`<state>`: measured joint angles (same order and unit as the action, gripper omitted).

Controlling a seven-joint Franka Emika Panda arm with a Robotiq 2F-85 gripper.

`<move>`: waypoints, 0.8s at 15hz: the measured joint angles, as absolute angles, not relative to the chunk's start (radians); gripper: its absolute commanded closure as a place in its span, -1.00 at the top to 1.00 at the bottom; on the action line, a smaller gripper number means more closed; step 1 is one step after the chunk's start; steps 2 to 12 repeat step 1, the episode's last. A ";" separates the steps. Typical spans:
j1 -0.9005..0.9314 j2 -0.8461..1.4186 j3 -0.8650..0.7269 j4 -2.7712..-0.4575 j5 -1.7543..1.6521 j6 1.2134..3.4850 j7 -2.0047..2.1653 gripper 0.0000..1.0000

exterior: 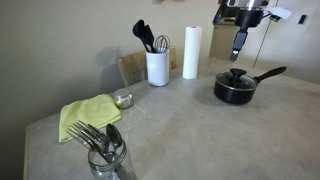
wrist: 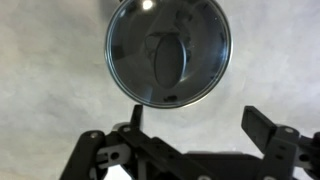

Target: Pick the lid and put it on the pot

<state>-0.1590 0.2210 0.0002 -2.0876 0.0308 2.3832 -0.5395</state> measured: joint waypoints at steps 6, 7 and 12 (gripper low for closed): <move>-0.156 0.212 0.000 -2.090 0.031 2.377 -0.539 1.00; -0.156 0.212 0.000 -2.090 0.031 2.377 -0.539 1.00; -0.156 0.212 0.000 -2.090 0.031 2.377 -0.539 1.00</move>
